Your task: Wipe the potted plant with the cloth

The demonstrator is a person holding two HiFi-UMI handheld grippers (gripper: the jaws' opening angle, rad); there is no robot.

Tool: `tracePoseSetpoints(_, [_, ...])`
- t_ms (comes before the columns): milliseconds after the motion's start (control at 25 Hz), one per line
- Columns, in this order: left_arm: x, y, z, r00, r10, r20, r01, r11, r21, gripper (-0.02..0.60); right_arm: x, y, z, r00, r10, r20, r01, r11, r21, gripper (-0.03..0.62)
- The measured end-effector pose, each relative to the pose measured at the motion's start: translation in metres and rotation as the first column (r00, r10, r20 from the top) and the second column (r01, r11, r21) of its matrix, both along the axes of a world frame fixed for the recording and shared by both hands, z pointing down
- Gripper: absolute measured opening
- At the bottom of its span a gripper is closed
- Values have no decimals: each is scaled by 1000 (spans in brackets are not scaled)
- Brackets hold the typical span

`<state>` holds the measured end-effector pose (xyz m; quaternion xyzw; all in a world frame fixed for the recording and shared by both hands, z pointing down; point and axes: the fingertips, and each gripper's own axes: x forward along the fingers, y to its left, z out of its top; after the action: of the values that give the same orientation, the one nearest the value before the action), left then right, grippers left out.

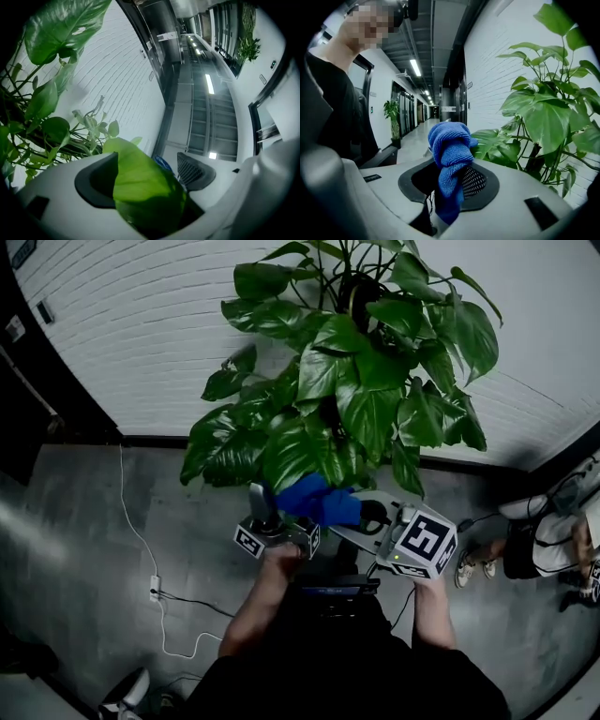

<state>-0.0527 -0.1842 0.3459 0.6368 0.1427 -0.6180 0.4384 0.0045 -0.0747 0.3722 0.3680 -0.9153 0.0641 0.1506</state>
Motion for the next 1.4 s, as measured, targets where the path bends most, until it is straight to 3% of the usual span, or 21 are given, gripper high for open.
tracePoseSetpoints(200, [-6, 9, -6, 1000, 1, 15, -2, 1000, 30, 400, 6, 16, -50, 994, 0, 113, -13, 994, 113, 120])
tracePoseSetpoints(360, [-7, 13, -8, 1000, 8, 27, -10, 999, 44, 400, 23, 11, -102, 982, 92, 167, -138, 946, 293, 120])
tracePoseSetpoints(440, [-8, 16, -8, 999, 11, 33, -13, 999, 51, 400, 28, -1, -104, 975, 154, 160, -199, 926, 322, 120])
tracePoseSetpoints(600, [-10, 24, -11, 999, 15, 40, -18, 997, 71, 400, 20, -28, -62, 974, 200, 108, -221, 942, 254, 120])
tracePoseSetpoints(920, [-25, 26, -4, 998, -3, 57, 0, 998, 60, 400, -18, -8, 9, 995, 99, -22, -97, 993, 73, 120])
tracePoseSetpoints(1080, [-35, 25, -4, 994, -40, 103, 34, 998, 59, 399, -21, 19, 10, 998, 62, 26, -63, 997, 32, 120])
tracePoseSetpoints(1240, [-48, 22, -10, 966, -150, 211, 134, 987, 86, 399, -6, 42, -28, 990, 65, 124, -74, 994, 76, 120])
tracePoseSetpoints(1320, [-58, 20, -19, 933, -237, 270, 212, 970, 119, 399, 5, 51, -51, 984, 60, 168, -82, 989, 124, 120])
tracePoseSetpoints(1400, [-69, 19, -30, 884, -331, 330, 289, 942, 169, 399, 19, 56, -69, 976, 56, 209, -95, 979, 179, 120])
